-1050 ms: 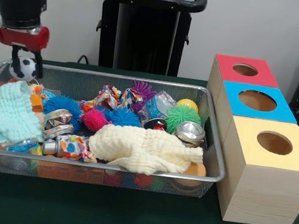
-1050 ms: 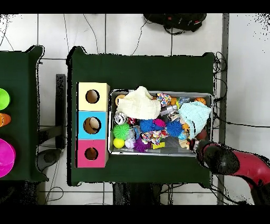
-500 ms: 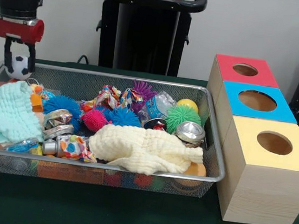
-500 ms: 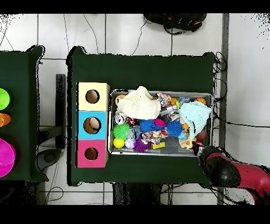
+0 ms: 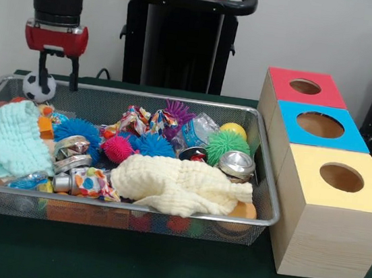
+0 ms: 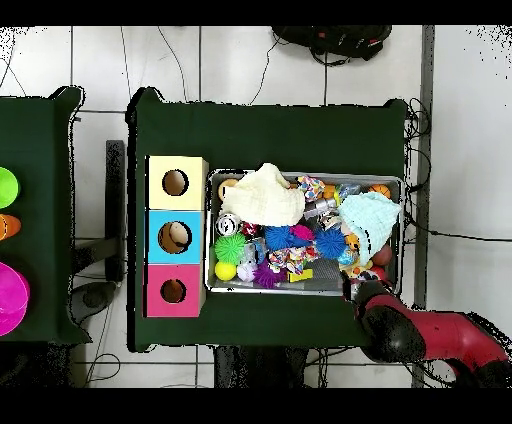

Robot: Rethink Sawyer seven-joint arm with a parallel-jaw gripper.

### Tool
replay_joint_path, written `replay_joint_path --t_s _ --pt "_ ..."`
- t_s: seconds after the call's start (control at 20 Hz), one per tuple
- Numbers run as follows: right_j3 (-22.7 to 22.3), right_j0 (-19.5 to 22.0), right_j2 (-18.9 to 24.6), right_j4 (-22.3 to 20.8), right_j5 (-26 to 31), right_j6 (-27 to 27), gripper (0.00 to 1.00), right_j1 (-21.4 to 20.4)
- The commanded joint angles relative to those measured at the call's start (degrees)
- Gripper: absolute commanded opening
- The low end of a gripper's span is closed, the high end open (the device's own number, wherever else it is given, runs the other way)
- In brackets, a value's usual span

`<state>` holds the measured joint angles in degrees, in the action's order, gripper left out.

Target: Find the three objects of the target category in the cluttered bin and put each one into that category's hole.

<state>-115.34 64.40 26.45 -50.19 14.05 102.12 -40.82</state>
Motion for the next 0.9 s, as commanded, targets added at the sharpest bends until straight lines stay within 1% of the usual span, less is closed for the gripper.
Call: replay_joint_path --t_s 0.05,0.15,0.45,0.9 --pt "-4.7 -0.7 -2.8 -2.7 3.0 -0.9 1.0 -0.7" --pt "-4.5 -1.0 -3.0 -2.8 2.9 -0.7 1.0 -0.6" --pt "-3.9 1.1 -3.8 -5.4 -0.8 -0.7 1.0 2.0" --pt "-3.5 4.7 -1.0 -3.3 2.1 -3.8 1.0 2.3"
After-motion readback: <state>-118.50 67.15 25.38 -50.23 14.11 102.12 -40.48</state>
